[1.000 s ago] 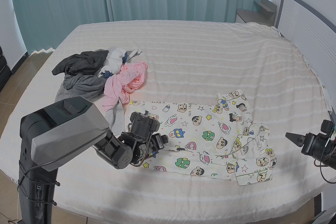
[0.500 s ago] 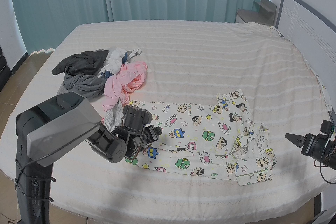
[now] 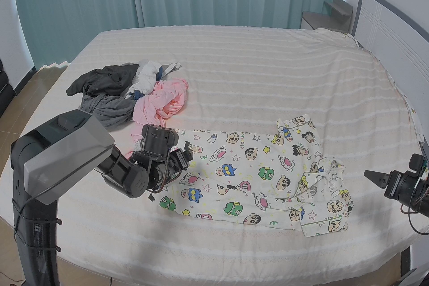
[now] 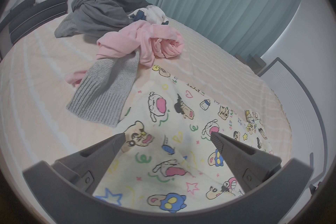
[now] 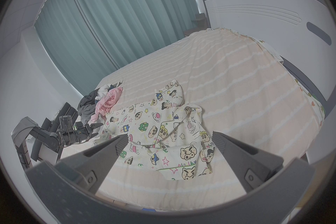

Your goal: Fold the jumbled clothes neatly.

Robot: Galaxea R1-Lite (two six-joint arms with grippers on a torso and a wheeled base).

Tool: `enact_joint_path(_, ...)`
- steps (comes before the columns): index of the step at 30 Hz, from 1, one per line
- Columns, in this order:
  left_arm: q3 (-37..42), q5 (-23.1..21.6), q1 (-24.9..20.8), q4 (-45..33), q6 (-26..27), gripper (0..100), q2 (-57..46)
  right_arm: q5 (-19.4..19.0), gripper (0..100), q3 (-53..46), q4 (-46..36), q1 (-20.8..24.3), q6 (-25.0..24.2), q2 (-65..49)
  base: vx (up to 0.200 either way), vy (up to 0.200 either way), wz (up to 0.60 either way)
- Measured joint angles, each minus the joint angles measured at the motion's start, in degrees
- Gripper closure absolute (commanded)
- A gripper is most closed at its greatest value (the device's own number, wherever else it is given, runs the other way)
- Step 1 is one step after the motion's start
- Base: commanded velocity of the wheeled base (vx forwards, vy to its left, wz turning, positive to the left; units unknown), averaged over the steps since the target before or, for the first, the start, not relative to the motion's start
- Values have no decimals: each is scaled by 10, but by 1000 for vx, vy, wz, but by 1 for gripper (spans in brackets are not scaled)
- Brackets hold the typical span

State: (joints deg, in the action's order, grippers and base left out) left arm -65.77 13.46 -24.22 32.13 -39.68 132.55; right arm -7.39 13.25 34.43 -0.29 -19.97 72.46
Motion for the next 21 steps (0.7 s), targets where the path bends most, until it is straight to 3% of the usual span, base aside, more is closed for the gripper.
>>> enact_joint_path(7,44,-21,6,0,28,0,-18,0,0,-1,0,0,0,0,0,0,0)
enact_joint_path(15,112,-87,37,22,132,0,-39,0,0,-1,-1,1,0,0,0,0,0)
enact_joint_path(21,141,-136,54,66,152,0,-46,-1,0,-2,-1,3,0,0,0,0,0)
